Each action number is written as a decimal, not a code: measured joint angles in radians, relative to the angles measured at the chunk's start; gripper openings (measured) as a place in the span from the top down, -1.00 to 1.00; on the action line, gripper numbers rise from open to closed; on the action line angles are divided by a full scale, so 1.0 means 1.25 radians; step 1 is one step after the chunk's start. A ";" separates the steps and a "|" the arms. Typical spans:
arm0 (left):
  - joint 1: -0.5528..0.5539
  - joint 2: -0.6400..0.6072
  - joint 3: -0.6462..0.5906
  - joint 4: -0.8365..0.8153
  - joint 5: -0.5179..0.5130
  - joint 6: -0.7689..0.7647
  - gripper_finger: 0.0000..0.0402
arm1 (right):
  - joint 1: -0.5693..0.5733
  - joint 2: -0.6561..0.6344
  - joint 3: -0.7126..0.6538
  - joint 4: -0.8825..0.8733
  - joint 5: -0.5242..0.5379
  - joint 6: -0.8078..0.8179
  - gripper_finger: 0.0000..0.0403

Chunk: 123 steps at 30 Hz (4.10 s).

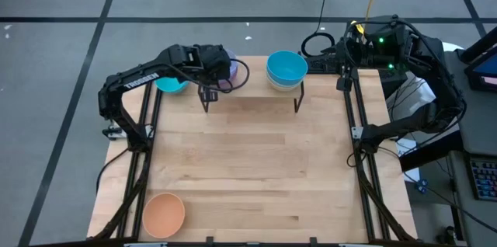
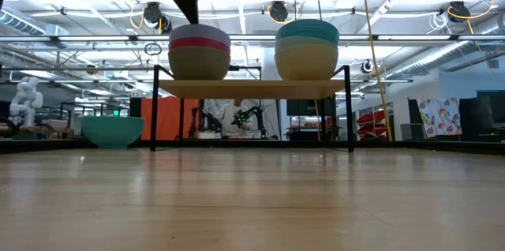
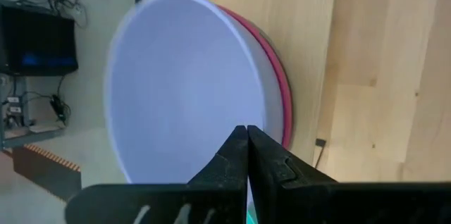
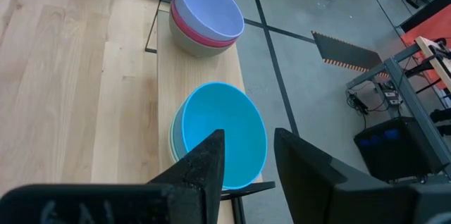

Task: Place and stack bowls onto a shelf
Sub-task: Stack the purple bowl on top of the red bowl on the shelf, then adjust the blue bowl on the shelf, then stack the orange bowl on top of the purple bowl on the shelf

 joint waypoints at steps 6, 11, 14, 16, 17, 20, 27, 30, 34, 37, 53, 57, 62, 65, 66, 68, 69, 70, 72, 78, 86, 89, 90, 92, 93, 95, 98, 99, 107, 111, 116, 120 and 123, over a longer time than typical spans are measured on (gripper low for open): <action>0.000 0.000 -0.014 0.020 -0.005 0.026 1.00 | 0.000 0.000 0.000 0.000 0.000 -0.001 0.41; 0.000 -0.002 0.035 0.016 -0.057 0.059 0.99 | 0.000 0.000 0.000 0.000 0.000 -0.001 0.41; -0.006 -0.006 0.102 0.015 -0.064 0.051 0.99 | 0.000 -0.001 -0.009 0.004 0.000 0.000 0.41; -0.009 -0.006 0.158 0.011 -0.064 0.031 0.99 | 0.000 -0.001 -0.030 0.009 -0.001 0.001 0.41; -0.011 -0.006 0.188 0.006 -0.064 0.023 0.99 | 0.000 -0.001 -0.043 0.015 -0.001 0.006 0.41; -0.012 -0.009 0.251 -0.013 -0.076 0.014 0.99 | 0.000 0.000 -0.104 0.065 0.000 0.026 0.41; -0.016 -0.008 0.300 -0.090 -0.133 0.014 0.99 | 0.000 0.000 -0.289 0.253 0.051 0.018 0.41; -0.015 -0.008 0.300 -0.131 -0.148 0.003 0.99 | 0.000 0.000 -0.355 0.325 0.084 0.017 0.41; -0.015 -0.007 0.300 -0.156 -0.147 -0.019 0.99 | 0.000 0.000 -0.425 0.397 0.083 0.021 0.41; -0.015 -0.007 0.300 -0.161 -0.148 -0.023 0.99 | 0.000 0.000 -0.459 0.427 0.081 0.029 0.41; -0.014 -0.007 0.300 -0.174 -0.148 -0.022 1.00 | -0.001 0.000 -0.564 0.504 0.081 0.085 0.49; -0.014 -0.007 0.300 -0.174 -0.148 -0.019 1.00 | -0.002 0.000 -0.568 0.505 0.081 0.079 0.49; -0.014 -0.008 0.300 -0.174 -0.145 -0.025 1.00 | 0.000 -0.032 -0.568 0.537 0.104 0.043 0.49; -0.014 -0.022 0.299 -0.173 -0.102 -0.034 0.99 | 0.000 -0.073 -0.568 0.542 0.105 0.045 0.49; -0.014 -0.028 0.299 -0.174 -0.090 -0.041 1.00 | 0.000 -0.087 -0.568 0.541 0.105 0.048 0.49; -0.014 -0.045 0.292 -0.172 -0.080 -0.063 1.00 | 0.000 -0.120 -0.568 0.530 0.107 0.050 0.49; -0.014 -0.055 0.281 -0.173 -0.078 -0.071 1.00 | 0.000 -0.136 -0.568 0.530 0.110 0.050 0.49; -0.014 -0.067 0.271 -0.174 -0.078 -0.079 0.99 | 0.000 -0.154 -0.568 0.532 0.120 0.049 0.49; -0.014 -0.090 0.246 -0.173 -0.078 -0.106 0.99 | 0.001 -0.188 -0.567 0.531 0.129 0.043 0.49; -0.018 -0.190 0.129 -0.173 -0.069 -0.218 0.99 | 0.001 -0.270 -0.567 0.510 0.127 0.043 0.49; -0.069 -0.324 -0.053 -0.174 0.031 -0.364 0.99 | 0.001 -0.324 -0.567 0.475 0.126 0.066 0.49; -0.102 -0.372 -0.120 -0.173 0.086 -0.429 0.99 | 0.001 -0.330 -0.566 0.458 0.125 0.068 0.49; -0.114 -0.389 -0.144 -0.173 0.106 -0.457 0.99 | 0.001 -0.331 -0.566 0.455 0.125 0.070 0.49; -0.143 -0.423 -0.190 -0.174 0.148 -0.513 0.99 | 0.001 -0.331 -0.566 0.453 0.123 0.084 0.49; -0.160 -0.438 -0.216 -0.174 0.171 -0.541 0.99 | 0.001 -0.331 -0.566 0.451 0.123 0.090 0.49; -0.199 -0.465 -0.267 -0.174 0.218 -0.597 0.98 | 0.001 -0.331 -0.566 0.446 0.122 0.095 0.49; -0.257 -0.503 -0.346 -0.174 0.284 -0.690 0.98 | 0.001 -0.331 -0.566 0.435 0.122 0.095 0.49; -0.276 -0.513 -0.369 -0.175 0.305 -0.724 0.98 | 0.001 -0.331 -0.566 0.435 0.122 0.095 0.49; -0.378 -0.520 -0.509 -0.173 0.358 -0.935 0.95 | 0.001 -0.331 -0.566 0.435 0.122 0.095 0.49; -0.396 -0.512 -0.560 -0.169 0.365 -1.000 0.82 | 0.001 -0.331 -0.566 0.436 0.122 0.095 0.49; -0.416 -0.512 -0.621 -0.142 0.437 -1.034 0.58 | 0.001 -0.331 -0.566 0.436 0.122 0.095 0.49; -0.446 -0.512 -0.671 -0.054 0.510 -1.055 0.43 | 0.001 -0.331 -0.566 0.437 0.122 0.094 0.49; -0.481 -0.509 -0.707 0.032 0.535 -1.054 0.38 | 0.001 -0.331 -0.566 0.437 0.122 0.088 0.49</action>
